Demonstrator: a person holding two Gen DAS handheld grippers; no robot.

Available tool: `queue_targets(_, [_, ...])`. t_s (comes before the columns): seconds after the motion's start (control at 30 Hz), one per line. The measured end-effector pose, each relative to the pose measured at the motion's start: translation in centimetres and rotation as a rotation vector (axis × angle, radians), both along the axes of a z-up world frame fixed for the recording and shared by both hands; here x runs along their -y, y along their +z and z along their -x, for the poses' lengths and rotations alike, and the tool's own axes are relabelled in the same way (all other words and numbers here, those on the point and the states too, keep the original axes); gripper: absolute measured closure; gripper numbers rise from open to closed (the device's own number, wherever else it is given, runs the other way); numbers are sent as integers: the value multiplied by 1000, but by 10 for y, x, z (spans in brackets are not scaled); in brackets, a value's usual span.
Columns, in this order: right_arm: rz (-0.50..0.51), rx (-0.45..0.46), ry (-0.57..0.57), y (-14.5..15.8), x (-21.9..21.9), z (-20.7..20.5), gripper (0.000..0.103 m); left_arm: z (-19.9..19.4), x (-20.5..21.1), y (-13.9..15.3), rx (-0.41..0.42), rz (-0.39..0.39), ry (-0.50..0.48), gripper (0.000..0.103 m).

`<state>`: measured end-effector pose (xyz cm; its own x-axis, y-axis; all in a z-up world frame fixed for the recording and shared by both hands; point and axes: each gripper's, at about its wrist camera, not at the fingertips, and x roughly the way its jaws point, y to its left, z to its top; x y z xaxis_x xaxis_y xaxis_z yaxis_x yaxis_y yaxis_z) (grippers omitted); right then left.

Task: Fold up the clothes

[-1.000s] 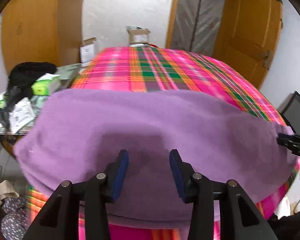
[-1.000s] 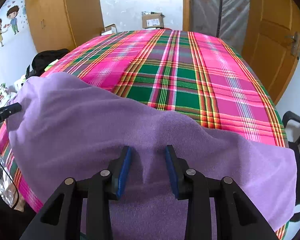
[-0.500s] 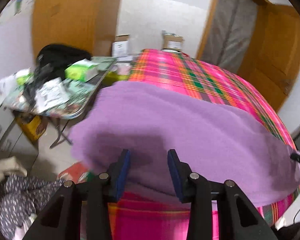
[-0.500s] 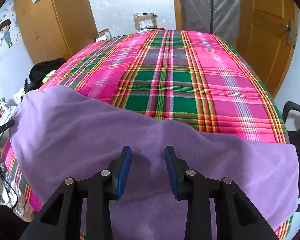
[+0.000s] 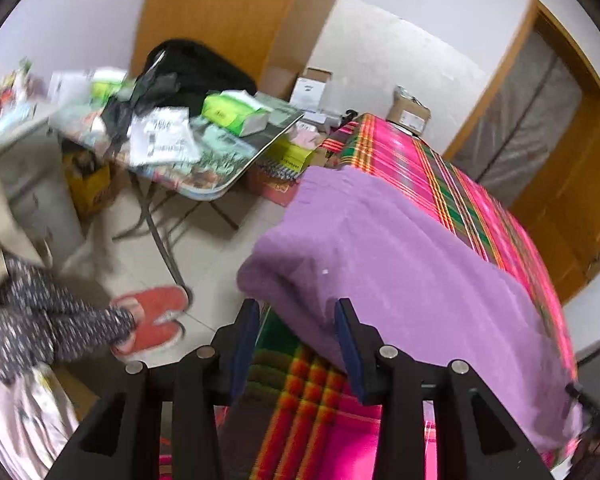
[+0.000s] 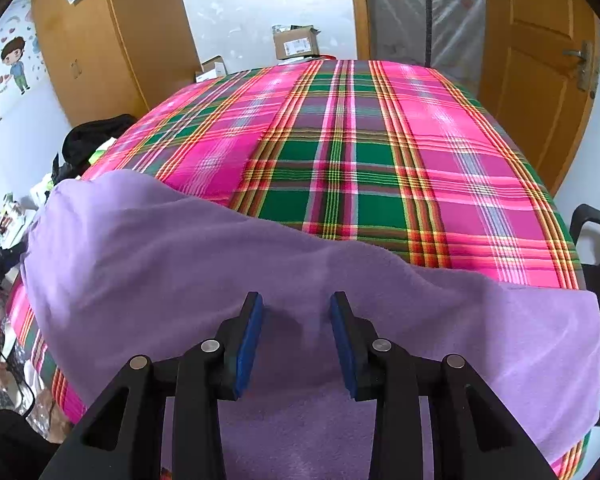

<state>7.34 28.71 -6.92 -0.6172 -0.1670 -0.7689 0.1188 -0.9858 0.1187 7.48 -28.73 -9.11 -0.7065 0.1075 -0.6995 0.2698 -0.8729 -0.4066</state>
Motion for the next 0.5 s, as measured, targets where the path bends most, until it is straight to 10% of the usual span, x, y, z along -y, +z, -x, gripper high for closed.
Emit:
queue_targets(0.13, [-2, -3, 3, 0, 2, 1, 67, 7, 12, -7, -12, -144, 2, 61])
queue_targets(0.5, [-2, -4, 5, 0, 5, 1, 67, 26, 26, -19, -7, -235, 22, 59])
